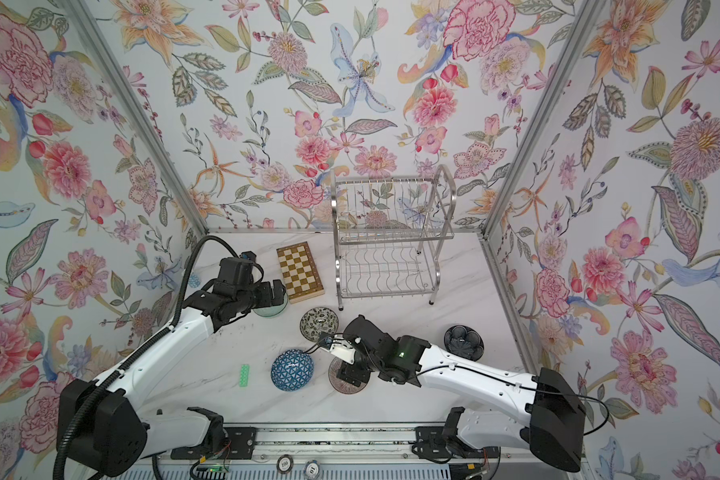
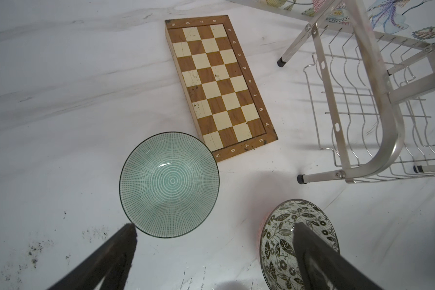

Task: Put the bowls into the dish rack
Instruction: 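Lower the right gripper onto the rim of the leaf-pattern bowl, then close the right gripper on the leaf-pattern bowl rim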

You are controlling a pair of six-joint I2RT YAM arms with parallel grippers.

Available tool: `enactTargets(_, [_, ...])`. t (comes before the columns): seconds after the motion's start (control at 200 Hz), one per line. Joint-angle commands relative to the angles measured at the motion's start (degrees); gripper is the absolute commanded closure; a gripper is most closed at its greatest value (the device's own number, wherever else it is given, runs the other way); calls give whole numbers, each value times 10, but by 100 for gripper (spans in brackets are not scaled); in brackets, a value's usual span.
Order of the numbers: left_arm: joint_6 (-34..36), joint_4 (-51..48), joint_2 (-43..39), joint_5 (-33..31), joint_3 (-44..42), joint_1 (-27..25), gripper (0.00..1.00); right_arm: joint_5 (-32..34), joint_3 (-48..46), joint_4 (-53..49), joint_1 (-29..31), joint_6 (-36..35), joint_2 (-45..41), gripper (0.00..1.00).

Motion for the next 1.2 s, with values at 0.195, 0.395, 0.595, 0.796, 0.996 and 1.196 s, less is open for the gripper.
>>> enactTargets(0.195, [15, 12, 13, -7, -17, -2, 1, 3, 77, -3, -26, -83, 99, 20])
enactTargets(0.395, [21, 15, 11, -13, -24, -2, 1, -31, 140, -1, -51, -122, 174, 21])
enactTargets(0.595, [25, 20, 14, -5, -23, 4, 1, -52, 193, -13, -56, -155, 241, 23])
enactTargets(0.796, [23, 28, 16, 5, -24, 13, 1, -45, 236, -32, -53, -198, 295, 26])
enactTargets(0.996, [22, 31, 19, 10, -25, 22, 1, -41, 264, -40, -49, -225, 334, 28])
enactTargets(1.196, [21, 33, 23, 13, -24, 26, 1, -42, 285, -44, -41, -234, 365, 31])
